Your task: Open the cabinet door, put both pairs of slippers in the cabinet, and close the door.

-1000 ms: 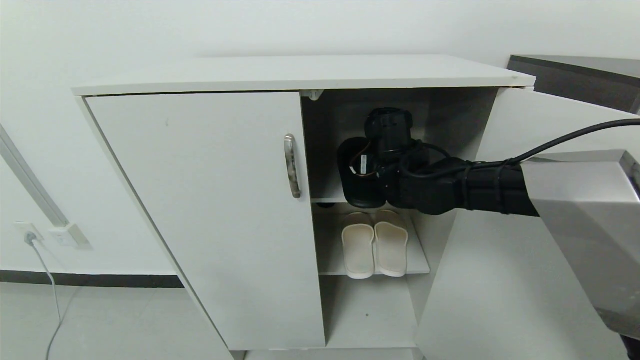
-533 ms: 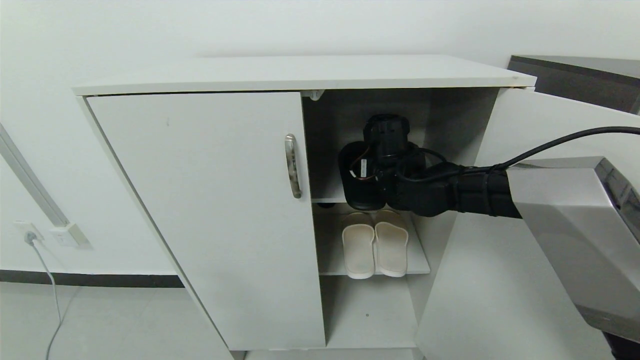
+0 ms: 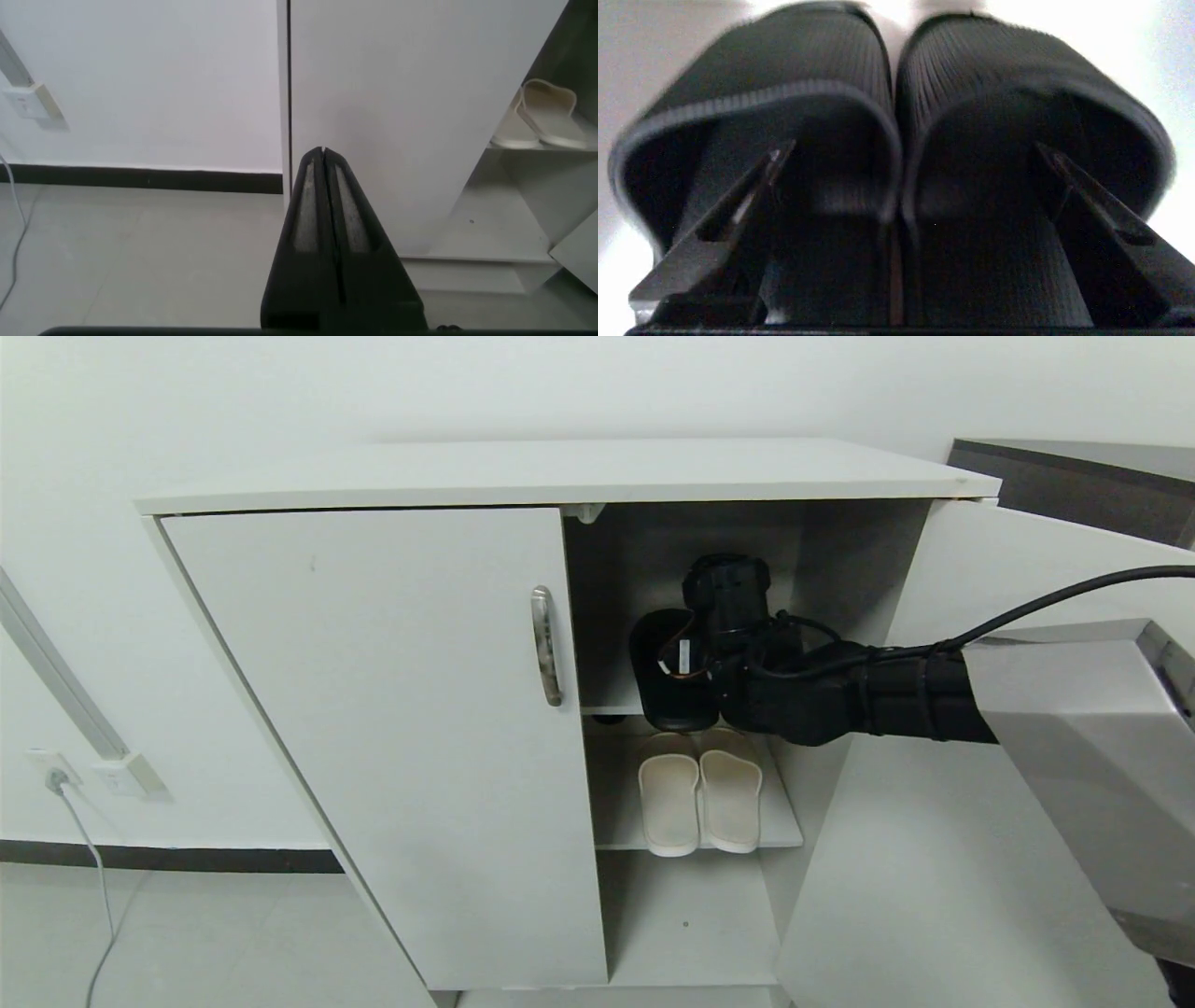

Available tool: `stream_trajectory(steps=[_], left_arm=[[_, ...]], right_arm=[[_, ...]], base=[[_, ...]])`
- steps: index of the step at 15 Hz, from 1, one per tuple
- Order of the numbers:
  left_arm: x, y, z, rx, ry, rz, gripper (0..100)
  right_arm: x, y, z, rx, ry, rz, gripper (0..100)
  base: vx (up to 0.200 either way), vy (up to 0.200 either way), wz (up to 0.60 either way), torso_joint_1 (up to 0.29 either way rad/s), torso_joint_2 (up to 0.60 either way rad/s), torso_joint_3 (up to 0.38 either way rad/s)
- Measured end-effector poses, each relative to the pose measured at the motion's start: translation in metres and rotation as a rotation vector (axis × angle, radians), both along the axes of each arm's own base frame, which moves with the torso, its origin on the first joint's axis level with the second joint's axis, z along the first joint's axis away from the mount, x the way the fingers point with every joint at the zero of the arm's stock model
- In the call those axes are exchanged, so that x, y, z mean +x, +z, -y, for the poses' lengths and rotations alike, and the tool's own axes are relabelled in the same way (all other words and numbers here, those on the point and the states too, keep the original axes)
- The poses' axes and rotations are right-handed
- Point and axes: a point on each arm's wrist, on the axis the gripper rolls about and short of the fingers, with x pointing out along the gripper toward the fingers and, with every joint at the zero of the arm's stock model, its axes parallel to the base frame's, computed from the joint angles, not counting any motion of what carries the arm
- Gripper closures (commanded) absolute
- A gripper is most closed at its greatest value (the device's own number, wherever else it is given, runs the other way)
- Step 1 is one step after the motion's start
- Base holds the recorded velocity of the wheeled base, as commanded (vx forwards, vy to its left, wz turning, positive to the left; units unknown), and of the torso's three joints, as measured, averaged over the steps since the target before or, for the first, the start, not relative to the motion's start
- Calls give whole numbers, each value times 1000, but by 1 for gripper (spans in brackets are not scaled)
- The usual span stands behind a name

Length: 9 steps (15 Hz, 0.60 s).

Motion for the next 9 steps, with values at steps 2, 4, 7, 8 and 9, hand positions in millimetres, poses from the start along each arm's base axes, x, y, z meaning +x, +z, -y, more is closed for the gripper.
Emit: stream_trajectory(steps=[2,4,7,8,9], left_arm=[[0,0,0,0,-1,0,100],[0,0,0,0,-1,0,100],[0,0,0,1,0,0,100],[0,0,0,1,-1,0,100],[0,0,0,1,-1,0,100]], right_arm=[[-21,4,1,14,19,-15,0],[-45,11,3,31,48,-10,0],[-87,7,10,40,129,-14,0],[-103,2,15,45,184,-16,0],[-117,-4,21,48,242,-12,0]], base=[[0,0,0,0,0,0],[0,0,0,0,0,0],[0,0,0,0,0,0],[0,0,0,0,0,0],[0,0,0,0,0,0]])
